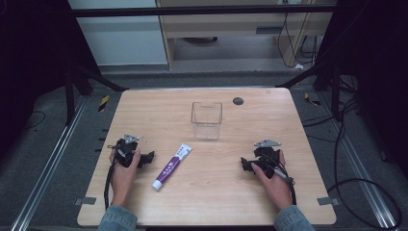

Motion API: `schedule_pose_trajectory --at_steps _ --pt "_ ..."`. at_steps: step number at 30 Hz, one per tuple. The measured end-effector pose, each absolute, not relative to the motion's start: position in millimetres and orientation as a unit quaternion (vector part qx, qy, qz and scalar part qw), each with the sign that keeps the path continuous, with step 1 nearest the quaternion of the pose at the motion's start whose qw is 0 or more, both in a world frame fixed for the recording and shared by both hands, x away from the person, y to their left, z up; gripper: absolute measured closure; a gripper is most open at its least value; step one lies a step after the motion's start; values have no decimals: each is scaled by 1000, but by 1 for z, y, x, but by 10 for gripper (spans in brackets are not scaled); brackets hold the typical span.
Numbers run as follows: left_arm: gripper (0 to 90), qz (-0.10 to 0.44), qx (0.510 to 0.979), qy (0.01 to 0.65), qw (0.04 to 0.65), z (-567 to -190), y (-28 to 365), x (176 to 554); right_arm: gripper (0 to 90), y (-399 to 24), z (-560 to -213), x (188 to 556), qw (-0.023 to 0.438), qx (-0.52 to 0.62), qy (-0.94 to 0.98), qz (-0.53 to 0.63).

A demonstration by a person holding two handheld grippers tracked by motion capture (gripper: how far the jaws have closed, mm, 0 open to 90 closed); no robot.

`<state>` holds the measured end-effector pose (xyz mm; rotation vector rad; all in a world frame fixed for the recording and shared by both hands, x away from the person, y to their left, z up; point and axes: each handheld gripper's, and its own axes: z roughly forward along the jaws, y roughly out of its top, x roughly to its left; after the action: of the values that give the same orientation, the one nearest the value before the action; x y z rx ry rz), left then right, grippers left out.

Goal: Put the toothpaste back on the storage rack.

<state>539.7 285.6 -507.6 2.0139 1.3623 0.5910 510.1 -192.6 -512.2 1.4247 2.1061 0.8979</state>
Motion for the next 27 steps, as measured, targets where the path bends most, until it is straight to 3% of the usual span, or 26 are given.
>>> schedule_pose_trajectory --at_steps 9,13,20,27 --pt "7 230 762 518 313 -507 285 541 6 -193 -512 510 221 515 762 325" --pt "36 260 761 512 300 -503 287 536 6 -193 -512 510 221 515 762 325" --pt "37 289 748 502 324 -478 300 521 6 -193 -512 510 221 515 762 325" --pt "45 285 748 490 344 -462 294 510 6 -193 -512 510 221 516 762 324"
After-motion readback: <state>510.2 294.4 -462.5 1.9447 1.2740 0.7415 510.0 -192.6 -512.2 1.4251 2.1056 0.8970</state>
